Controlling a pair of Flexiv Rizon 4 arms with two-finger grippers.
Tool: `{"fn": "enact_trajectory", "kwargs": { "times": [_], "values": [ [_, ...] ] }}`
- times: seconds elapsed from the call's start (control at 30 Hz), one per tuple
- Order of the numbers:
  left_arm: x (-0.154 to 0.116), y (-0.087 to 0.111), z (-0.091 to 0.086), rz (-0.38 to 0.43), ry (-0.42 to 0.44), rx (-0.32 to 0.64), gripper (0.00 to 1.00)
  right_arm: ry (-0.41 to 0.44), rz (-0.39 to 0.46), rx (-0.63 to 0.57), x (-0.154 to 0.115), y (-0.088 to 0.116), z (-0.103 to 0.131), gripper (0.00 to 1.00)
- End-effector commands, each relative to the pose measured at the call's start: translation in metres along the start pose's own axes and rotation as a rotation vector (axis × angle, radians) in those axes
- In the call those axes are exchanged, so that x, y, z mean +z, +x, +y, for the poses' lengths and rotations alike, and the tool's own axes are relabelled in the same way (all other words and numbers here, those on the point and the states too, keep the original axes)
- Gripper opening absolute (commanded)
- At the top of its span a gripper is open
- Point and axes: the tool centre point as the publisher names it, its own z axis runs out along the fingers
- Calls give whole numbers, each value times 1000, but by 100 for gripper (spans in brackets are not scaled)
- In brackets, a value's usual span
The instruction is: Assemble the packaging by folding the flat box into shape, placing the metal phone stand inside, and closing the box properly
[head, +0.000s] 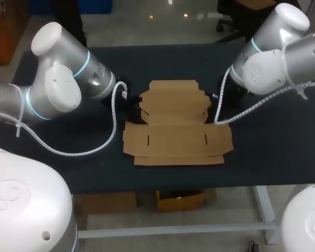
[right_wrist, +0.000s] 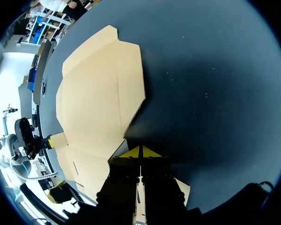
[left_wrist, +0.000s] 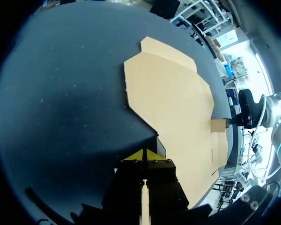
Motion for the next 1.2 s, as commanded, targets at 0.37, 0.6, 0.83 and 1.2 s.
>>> {"fn": "enact_trajectory", "kwargs": {
  "times": [0.37, 0.6, 0.83, 1.2],
  "values": [
    [-2, 12, 0, -50, 6, 19, 0, -24, -12, 13, -5, 0, -4, 0],
    [-1, 13, 0, -63, 7, 27, 0, -10, -14, 17, -2, 0, 0, 0],
    [-1, 7, 1, -60, 6, 8, 0, -4, -14, 20, -1, 0, 0, 0],
    [-4, 10, 1, -78, 17, 14, 0, -24, -13, 21, -5, -1, 0, 0]
  ]
}}
